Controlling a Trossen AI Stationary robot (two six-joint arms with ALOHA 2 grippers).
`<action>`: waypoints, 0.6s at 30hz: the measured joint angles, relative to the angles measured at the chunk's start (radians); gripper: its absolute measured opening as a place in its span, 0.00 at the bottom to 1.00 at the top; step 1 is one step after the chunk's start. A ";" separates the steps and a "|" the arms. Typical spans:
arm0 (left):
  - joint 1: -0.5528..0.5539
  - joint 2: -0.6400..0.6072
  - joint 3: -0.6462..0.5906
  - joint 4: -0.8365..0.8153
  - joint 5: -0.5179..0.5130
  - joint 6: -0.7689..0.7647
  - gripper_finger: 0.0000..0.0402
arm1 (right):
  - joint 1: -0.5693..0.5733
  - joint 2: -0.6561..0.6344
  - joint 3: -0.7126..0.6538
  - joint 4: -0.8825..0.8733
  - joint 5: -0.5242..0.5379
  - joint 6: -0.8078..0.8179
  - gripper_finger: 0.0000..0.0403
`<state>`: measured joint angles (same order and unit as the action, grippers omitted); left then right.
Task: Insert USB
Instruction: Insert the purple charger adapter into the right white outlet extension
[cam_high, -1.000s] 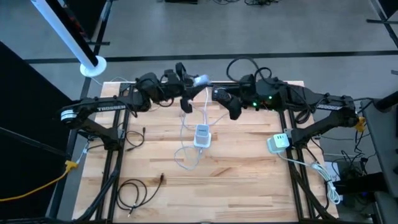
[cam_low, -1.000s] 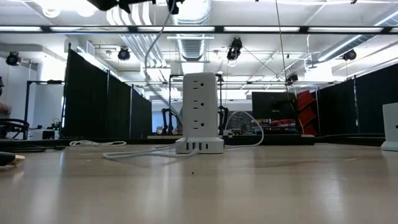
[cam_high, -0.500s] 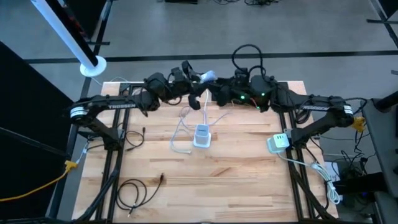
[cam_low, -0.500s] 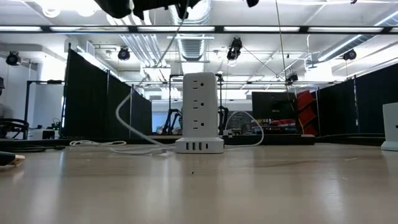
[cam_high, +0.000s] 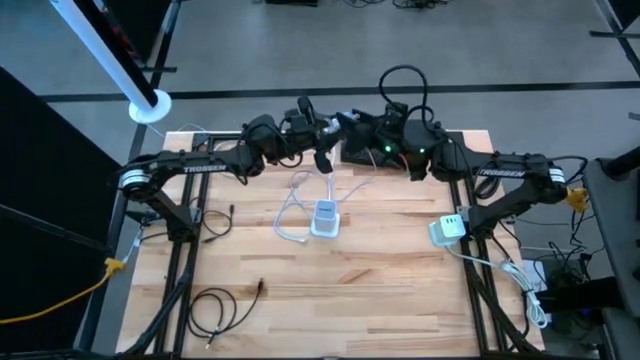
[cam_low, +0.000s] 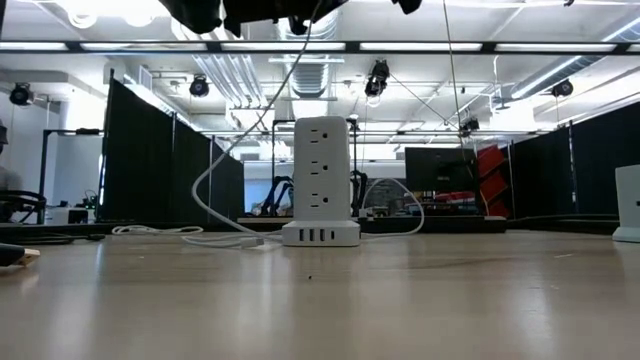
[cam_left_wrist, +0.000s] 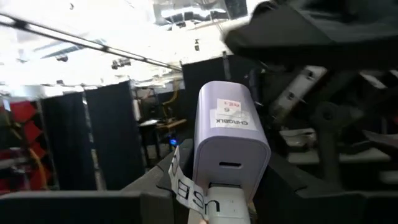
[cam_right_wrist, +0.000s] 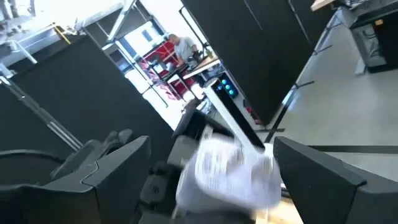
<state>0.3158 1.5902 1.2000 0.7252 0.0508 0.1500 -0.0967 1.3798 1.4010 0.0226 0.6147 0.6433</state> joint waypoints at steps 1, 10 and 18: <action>0.002 0.000 0.000 0.003 -0.002 0.002 0.29 | 0.000 0.003 0.000 0.002 0.005 0.001 0.80; 0.046 0.002 0.000 0.087 -0.021 -0.026 0.29 | -0.004 0.038 0.000 0.082 0.041 -0.004 0.77; 0.052 0.006 0.000 0.096 -0.004 -0.056 0.29 | -0.009 0.059 0.000 0.145 0.050 -0.006 0.77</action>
<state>0.3676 1.5967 1.2003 0.8216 0.0468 0.0944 -0.1053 1.4392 1.4010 0.1673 0.6649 0.6369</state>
